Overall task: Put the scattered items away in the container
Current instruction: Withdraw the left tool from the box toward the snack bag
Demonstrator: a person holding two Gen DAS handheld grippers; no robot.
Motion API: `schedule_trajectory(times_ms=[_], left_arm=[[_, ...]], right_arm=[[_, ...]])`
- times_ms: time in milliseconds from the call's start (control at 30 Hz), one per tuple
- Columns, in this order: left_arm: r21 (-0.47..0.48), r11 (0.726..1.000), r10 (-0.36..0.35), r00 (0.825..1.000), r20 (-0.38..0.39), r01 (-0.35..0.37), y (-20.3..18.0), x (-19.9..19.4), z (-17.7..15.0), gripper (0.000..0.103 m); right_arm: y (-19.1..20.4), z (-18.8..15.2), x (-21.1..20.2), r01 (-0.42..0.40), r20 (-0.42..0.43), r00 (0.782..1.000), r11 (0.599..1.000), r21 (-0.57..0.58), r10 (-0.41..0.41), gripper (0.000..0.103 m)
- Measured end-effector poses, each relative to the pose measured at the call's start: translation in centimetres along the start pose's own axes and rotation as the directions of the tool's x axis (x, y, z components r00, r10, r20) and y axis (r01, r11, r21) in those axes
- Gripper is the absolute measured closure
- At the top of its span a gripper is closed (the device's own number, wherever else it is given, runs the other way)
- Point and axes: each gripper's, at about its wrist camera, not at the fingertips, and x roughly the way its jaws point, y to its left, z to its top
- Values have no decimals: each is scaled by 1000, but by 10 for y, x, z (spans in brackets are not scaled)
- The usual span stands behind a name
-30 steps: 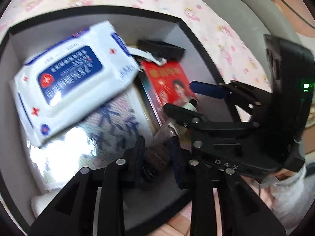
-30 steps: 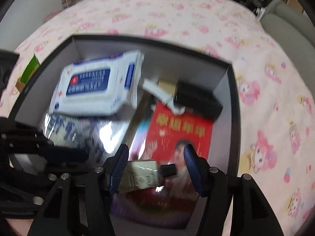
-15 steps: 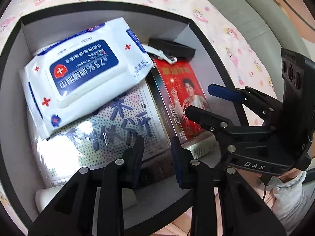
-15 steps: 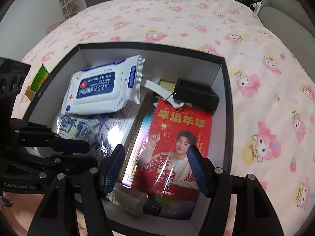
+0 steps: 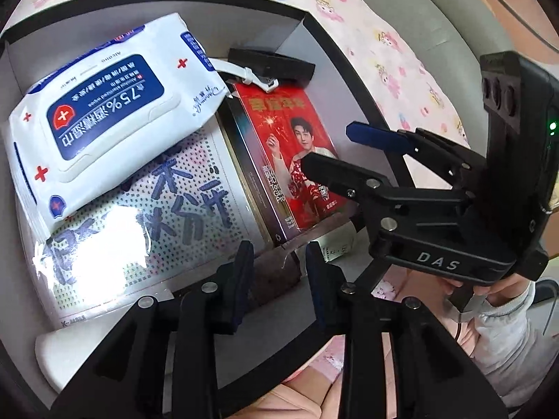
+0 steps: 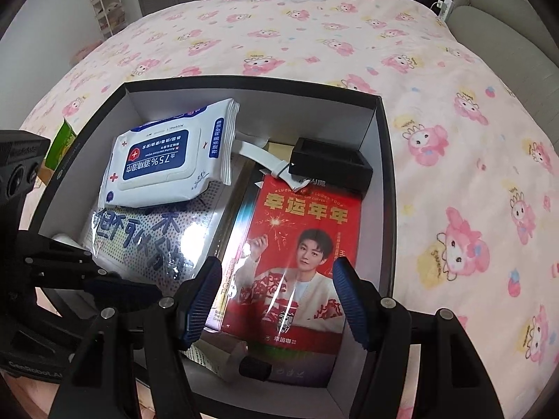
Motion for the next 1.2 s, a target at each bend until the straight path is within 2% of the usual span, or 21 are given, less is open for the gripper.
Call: schedule_trajectory(times_ms=[67,133,267,367,500,633,800,967,1100,1200], left_arm=[[-8,1000,12,1000,2,-11,0,-2,0,73],[-15,999,32,999,-27,-33,2,1,-1,73],[-29,998,54,997,-47,-55,3,-1,-5,73],[-36,997,61,998,-20,-62,2,-11,-7,73],[-39,992,123,991,49,-121,0,-31,-12,73],[-12,972,234,959,158,-235,-6,-59,-17,71],[-42,956,293,921,257,-292,-1,-92,-18,69],[-96,936,352,878,324,-339,15,-124,-20,69],[-220,903,426,841,333,-370,51,-158,-39,67],[-381,842,509,799,321,-383,89,-192,-57,65]], right_arm=[[1,0,0,5,-3,1000,1000,-6,-5,40],[3,-2,0,12,-12,1000,1000,-20,-12,40],[8,-8,3,-29,-48,998,999,-43,27,37],[17,-13,5,16,-73,997,996,-92,-23,37],[17,-15,-3,-31,-73,997,999,-42,27,37],[24,-12,-29,-10,5,1000,1000,-27,10,37],[41,0,-61,-27,80,996,1000,-8,28,37],[80,24,-73,-38,130,990,997,-63,46,37],[116,41,-68,-85,126,987,991,-104,98,37],[148,54,-67,-120,138,981,982,-145,140,37]])
